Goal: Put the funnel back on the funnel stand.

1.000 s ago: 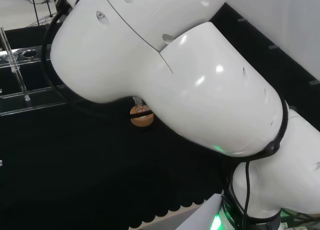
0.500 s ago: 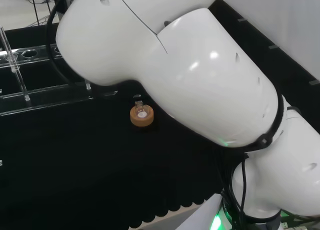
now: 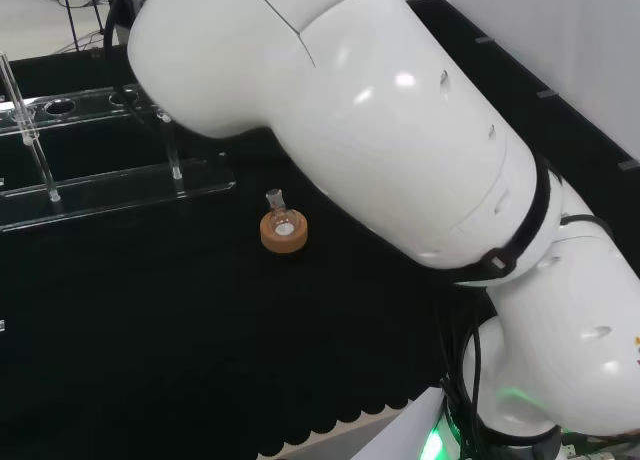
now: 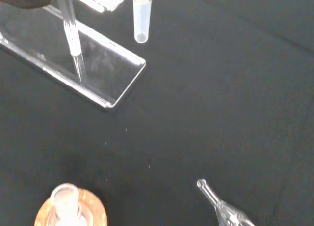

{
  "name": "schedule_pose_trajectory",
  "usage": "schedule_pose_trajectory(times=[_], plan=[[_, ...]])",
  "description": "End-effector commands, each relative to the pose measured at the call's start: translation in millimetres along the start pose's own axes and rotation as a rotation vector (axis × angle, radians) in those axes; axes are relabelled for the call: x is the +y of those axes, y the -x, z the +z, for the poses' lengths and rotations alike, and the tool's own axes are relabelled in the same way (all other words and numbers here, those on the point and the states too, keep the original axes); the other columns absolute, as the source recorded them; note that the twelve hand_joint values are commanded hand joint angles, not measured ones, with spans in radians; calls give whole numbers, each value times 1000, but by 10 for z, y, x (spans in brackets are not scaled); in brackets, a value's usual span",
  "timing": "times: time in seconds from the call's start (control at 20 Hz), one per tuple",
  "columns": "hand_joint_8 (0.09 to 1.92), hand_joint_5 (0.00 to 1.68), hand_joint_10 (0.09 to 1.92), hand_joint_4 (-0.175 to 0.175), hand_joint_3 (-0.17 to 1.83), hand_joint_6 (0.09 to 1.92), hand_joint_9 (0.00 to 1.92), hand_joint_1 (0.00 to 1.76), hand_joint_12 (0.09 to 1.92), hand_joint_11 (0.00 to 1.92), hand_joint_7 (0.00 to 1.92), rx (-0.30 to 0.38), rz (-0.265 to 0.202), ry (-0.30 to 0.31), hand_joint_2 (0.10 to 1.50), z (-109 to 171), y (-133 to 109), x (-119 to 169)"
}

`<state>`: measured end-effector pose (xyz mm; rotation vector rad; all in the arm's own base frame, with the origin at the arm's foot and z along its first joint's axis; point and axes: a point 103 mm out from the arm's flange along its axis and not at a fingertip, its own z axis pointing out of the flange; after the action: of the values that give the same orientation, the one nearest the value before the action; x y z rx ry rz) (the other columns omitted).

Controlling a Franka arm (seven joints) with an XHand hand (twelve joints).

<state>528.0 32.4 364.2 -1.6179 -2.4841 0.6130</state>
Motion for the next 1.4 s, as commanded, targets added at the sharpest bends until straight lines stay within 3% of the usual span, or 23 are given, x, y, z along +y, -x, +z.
schedule_pose_trajectory(times=[0.05,1.1,1.4], plan=[[643,699,331,-24,602,787,1254,768,1172,769,796,53,-28,34,688,-107,-14,264],[652,743,348,-24,607,808,1230,763,1188,743,792,70,-85,56,682,-149,-178,747],[654,750,356,-24,608,814,1225,763,1194,737,791,55,-88,28,681,-169,-209,886]])
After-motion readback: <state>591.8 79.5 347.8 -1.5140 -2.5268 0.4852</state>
